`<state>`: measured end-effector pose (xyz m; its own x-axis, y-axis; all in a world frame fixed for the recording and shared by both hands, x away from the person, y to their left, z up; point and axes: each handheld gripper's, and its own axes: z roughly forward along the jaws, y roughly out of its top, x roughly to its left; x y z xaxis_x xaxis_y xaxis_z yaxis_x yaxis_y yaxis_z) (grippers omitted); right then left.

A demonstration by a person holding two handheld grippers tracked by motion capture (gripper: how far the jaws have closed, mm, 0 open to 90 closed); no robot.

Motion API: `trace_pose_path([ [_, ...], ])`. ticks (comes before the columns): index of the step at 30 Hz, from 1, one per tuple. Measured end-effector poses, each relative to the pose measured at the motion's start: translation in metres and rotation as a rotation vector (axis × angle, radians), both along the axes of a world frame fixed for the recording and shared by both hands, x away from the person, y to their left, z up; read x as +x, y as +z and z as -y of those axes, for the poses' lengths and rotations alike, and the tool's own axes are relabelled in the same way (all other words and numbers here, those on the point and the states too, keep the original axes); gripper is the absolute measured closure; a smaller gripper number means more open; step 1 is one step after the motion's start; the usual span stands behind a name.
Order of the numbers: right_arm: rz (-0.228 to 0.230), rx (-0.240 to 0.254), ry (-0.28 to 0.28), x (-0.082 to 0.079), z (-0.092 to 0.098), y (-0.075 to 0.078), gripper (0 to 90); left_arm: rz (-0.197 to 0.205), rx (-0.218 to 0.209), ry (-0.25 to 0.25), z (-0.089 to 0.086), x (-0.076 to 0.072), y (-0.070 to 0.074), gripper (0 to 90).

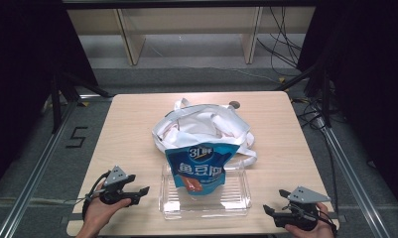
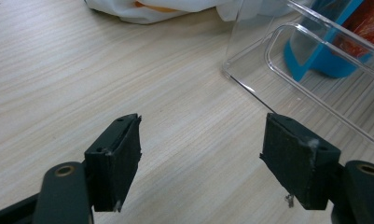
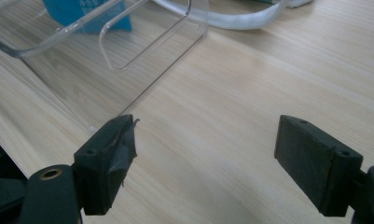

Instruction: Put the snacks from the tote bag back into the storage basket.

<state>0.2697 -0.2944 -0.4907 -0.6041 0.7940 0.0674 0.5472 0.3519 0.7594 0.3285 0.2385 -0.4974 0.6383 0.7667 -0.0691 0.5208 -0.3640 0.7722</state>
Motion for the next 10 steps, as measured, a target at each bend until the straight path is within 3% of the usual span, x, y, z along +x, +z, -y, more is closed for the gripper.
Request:
trace_pose_path([
  [3, 0.006, -0.029, 0.017, 0.0017, 0.0006, -0.0006, 20.9, -0.001, 0.003, -0.003, -0.0001, 0.0, 0.0002, 27.6],
  [10, 0.013, -0.016, 0.016, 0.0029, 0.0035, -0.0002, 20.5, -0.001, -0.001, 0.003, 0.0002, 0.0003, 0.0003, 27.6],
])
